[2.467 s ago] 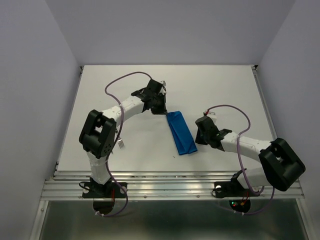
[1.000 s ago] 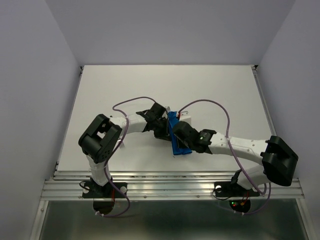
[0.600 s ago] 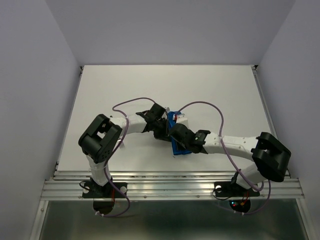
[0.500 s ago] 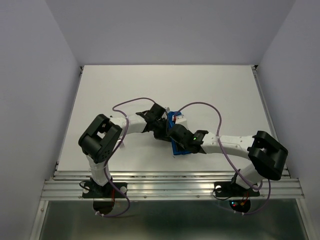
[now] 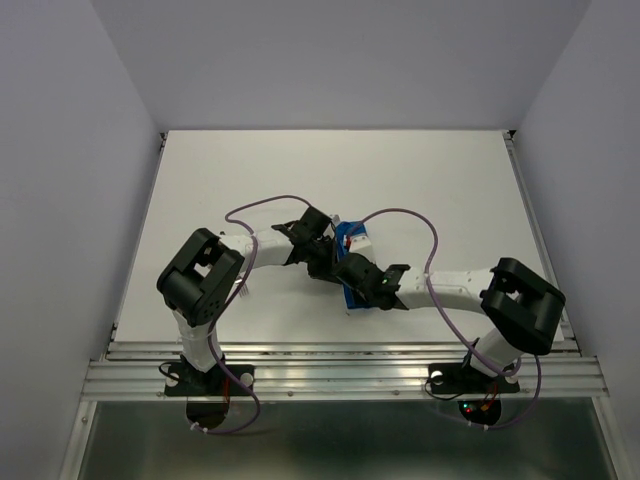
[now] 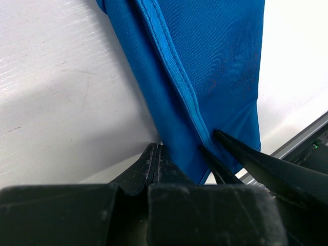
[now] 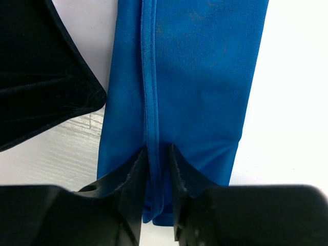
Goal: Fold the napkin into a case and place the utensils inside
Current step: Smooth out the smaller rectangle-folded napkin at the center of the board.
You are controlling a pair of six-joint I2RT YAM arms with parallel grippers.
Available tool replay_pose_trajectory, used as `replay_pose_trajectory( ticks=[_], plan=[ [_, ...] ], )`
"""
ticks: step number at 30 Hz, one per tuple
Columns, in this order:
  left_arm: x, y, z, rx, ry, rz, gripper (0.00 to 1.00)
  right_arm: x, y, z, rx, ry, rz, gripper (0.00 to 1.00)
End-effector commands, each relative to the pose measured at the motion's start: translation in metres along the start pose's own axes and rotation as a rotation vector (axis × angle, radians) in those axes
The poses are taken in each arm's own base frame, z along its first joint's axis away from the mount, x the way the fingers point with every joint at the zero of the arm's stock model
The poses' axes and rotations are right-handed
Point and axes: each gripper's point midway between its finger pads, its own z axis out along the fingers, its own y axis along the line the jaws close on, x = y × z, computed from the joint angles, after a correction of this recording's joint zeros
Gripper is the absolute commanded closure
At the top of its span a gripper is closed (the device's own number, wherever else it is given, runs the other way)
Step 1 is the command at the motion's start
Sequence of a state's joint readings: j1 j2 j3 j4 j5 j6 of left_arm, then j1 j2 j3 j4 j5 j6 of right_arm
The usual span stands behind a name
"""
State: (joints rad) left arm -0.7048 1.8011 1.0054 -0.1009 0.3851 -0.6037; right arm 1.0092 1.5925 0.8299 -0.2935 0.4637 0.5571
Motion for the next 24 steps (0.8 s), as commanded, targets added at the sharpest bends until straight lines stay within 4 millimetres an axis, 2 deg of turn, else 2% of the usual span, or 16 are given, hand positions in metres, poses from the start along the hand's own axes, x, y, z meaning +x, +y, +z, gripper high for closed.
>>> replay_pose_trajectory(
  ticks=[1,2,4,10,13,18,24],
  plan=[
    [-0.004,-0.008,-0.013,0.029,-0.029,0.016,1.00,0.007,-0.005,0.005,0.028,-0.006,0.006,0.75],
    [-0.004,-0.007,-0.013,0.027,-0.027,0.015,1.00,0.004,-0.005,0.003,0.025,-0.013,0.009,0.81],
    [-0.003,-0.007,-0.012,0.033,-0.025,0.015,1.00,0.001,-0.006,0.002,0.029,-0.024,0.015,0.84],
    [0.004,-0.004,-0.009,0.041,-0.009,0.007,1.00,-0.011,-0.004,-0.007,0.011,-0.061,0.043,0.83],
    [0.004,-0.005,-0.009,0.047,-0.012,0.007,1.00,-0.019,-0.003,-0.012,0.001,-0.083,0.062,0.91],
    [0.005,-0.009,-0.009,0.066,-0.007,0.005,1.00,-0.031,0.002,-0.021,-0.030,-0.116,0.093,0.90],
    [0.006,-0.008,-0.007,0.073,-0.005,0.005,1.00,-0.035,0.007,-0.020,-0.042,-0.118,0.098,0.89]
  ],
)
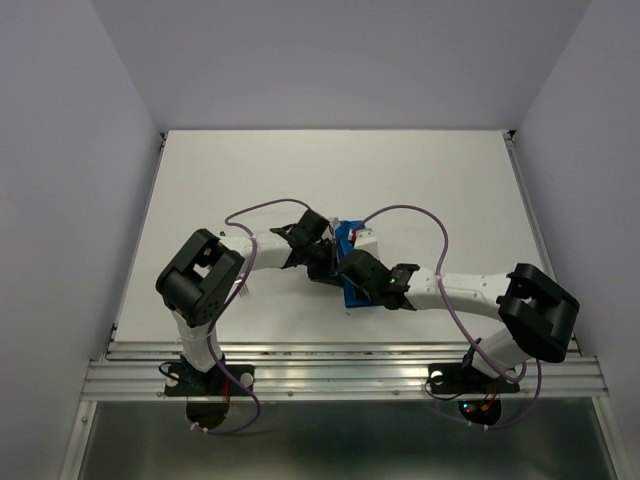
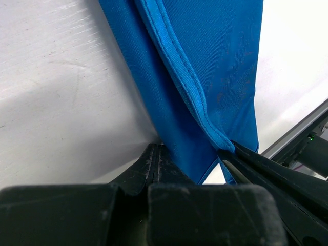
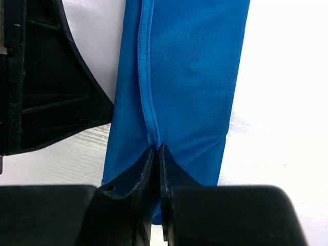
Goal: Fold the napkin into a case and place the utensils inside
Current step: Smooth out the smaller rectangle-folded napkin at the center of the board.
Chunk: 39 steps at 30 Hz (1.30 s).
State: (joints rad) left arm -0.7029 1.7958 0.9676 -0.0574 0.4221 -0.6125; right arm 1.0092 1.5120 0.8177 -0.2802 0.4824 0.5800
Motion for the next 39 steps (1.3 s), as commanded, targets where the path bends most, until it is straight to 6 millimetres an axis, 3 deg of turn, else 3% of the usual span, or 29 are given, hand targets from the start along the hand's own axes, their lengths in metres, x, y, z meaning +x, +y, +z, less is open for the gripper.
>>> replay_pose_trajectory(
  ticks=[1,16,25,31,39],
  plan=[
    [-0.001,-0.007,-0.007,0.036,-0.017,0.009,1.00,-0.017,0.011,-0.004,-0.030,-0.046,0.041,0.89],
    [0.000,-0.007,-0.007,0.042,-0.014,0.008,1.00,-0.037,0.037,-0.001,-0.093,-0.066,0.070,0.89],
    [0.001,-0.004,-0.008,0.029,-0.017,0.013,1.00,-0.036,0.039,0.003,-0.090,-0.057,0.066,0.87],
    [0.003,-0.002,-0.022,0.005,-0.032,0.033,1.00,-0.029,0.034,0.003,-0.077,-0.048,0.070,0.86],
    [0.014,0.001,-0.032,0.004,-0.019,0.038,1.00,-0.019,0.032,0.007,-0.075,-0.024,0.069,0.67]
  ],
)
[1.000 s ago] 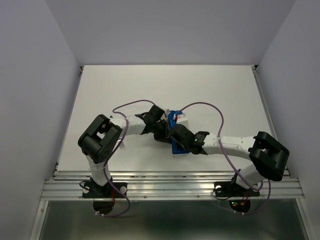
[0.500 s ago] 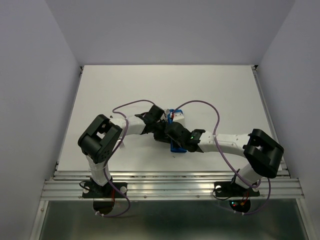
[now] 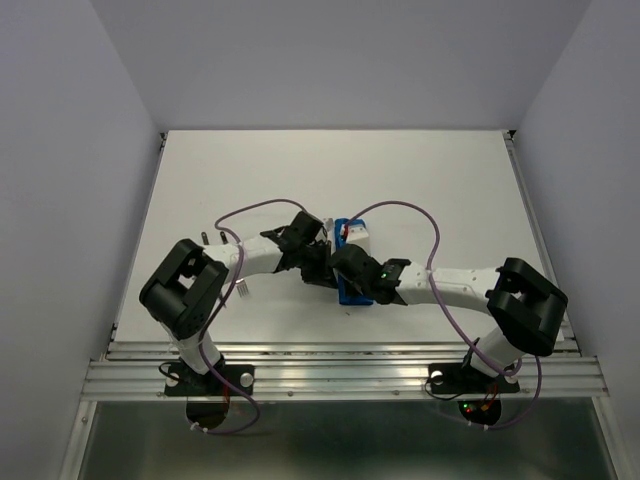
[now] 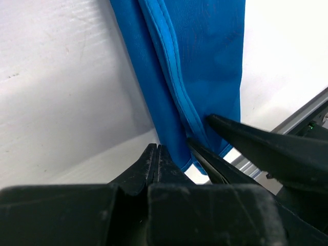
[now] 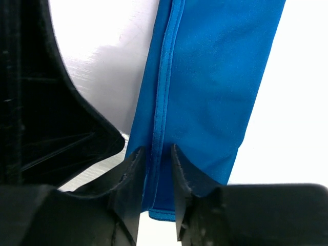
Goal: Fold the napkin into a case and place the utensils inside
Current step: Smooth out the smaller rectangle-folded napkin at the center of the board.
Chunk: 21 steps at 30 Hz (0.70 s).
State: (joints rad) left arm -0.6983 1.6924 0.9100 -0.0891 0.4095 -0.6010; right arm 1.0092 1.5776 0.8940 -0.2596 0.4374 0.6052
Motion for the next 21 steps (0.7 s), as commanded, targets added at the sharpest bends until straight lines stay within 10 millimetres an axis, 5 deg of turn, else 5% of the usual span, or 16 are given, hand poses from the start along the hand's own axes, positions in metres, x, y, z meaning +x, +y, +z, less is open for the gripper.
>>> replay_pose_trajectory(
  ticks=[1,5,14,21],
  plan=[
    [0.009,-0.003,-0.011,0.026,0.019,0.027,1.00,-0.002,0.005,0.001,-0.020,-0.022,0.027,0.65],
    [0.018,0.000,-0.008,0.036,0.042,0.024,1.00,0.004,0.005,0.000,-0.033,-0.001,0.029,0.57],
    [0.025,-0.002,0.000,0.072,0.069,0.001,1.00,0.013,-0.002,-0.006,-0.020,0.010,0.029,0.57],
    [0.026,-0.004,0.003,0.083,0.073,-0.001,1.00,-0.003,-0.001,-0.024,-0.021,-0.057,0.053,0.55]
  ],
)
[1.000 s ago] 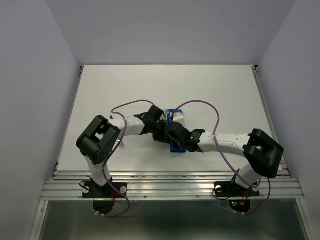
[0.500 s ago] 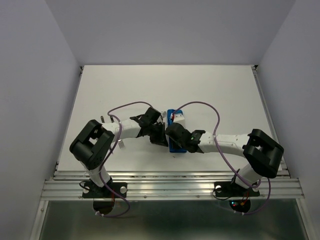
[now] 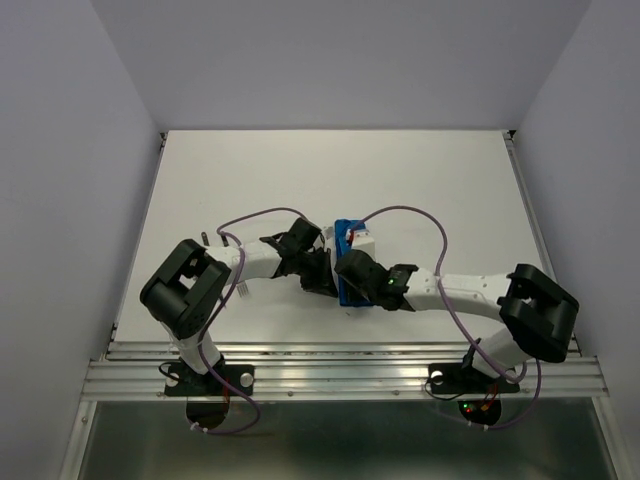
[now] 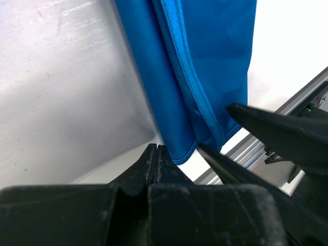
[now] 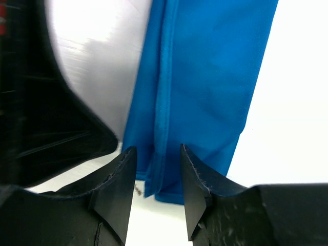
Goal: Fold the napkin into a case and place the utensils inside
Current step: Smooth out the smaller rectangle-folded napkin at the center of the board.
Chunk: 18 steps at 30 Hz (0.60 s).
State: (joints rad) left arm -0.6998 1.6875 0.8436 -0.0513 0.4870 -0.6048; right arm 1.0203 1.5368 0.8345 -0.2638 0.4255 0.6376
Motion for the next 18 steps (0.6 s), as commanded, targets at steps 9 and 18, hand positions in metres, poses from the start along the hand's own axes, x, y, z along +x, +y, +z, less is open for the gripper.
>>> replay_pose_trajectory(
  ticks=[9,18],
  plan=[
    [0.004,-0.007,0.005,0.039,0.017,0.011,1.00,-0.012,0.006,-0.022,0.008,-0.068,0.002,0.56],
    [0.008,-0.006,0.008,0.038,0.031,0.005,1.00,0.007,0.000,-0.007,0.058,-0.029,-0.021,0.59]
  ],
)
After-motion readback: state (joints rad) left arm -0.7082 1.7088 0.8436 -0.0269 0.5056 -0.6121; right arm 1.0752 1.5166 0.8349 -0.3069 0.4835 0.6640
